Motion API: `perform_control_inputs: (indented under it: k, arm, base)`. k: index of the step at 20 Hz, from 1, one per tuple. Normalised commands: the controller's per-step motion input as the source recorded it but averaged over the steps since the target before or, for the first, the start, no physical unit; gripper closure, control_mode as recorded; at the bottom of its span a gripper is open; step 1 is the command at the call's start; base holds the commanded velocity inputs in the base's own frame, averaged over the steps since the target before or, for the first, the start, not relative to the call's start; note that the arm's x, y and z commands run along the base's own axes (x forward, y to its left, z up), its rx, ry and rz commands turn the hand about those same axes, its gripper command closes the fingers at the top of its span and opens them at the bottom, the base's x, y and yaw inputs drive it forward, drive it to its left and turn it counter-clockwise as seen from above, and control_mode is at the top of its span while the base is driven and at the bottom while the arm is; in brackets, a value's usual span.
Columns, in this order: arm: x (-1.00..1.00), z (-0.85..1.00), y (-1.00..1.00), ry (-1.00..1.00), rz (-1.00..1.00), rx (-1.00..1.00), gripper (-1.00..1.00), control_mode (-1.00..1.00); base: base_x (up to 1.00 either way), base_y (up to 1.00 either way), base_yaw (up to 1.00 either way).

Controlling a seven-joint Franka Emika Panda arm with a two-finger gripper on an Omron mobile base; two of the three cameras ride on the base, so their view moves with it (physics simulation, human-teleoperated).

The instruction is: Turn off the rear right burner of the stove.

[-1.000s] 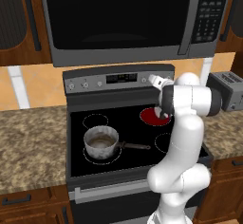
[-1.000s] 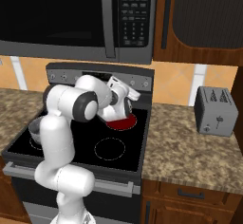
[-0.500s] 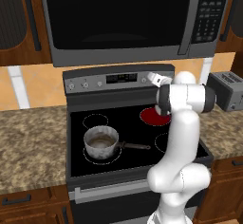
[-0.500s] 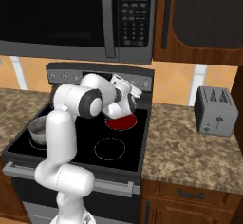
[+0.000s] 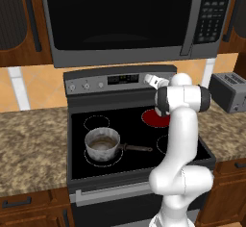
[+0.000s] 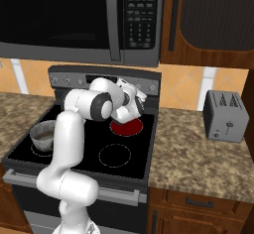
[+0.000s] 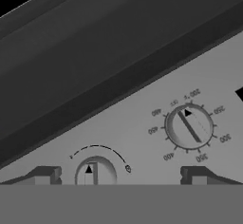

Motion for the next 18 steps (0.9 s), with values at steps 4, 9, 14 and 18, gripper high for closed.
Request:
perform_control_inputs:
  k: [4, 9, 14, 18]
  arm:
    - [0.17, -0.38, -0.13, -0.14, 0.06, 0.04, -1.00, -1.00]
    - [0.01, -0.29, -0.31, -0.14, 0.01, 0.04, -1.00, -1.00]
    - [0.05, -0.35, -0.23, -0.08, 0.00, 0.03, -1.00, -1.00]
    - [0.19, -0.42, -0.10, -0.02, 0.02, 0.01, -1.00, -1.00]
  base:
    - [0.00, 0.00, 0.00]
    - [0.00, 0.00, 0.00]
    - [0.00, 0.00, 0.00]
    - [0.00, 0.00, 0.00]
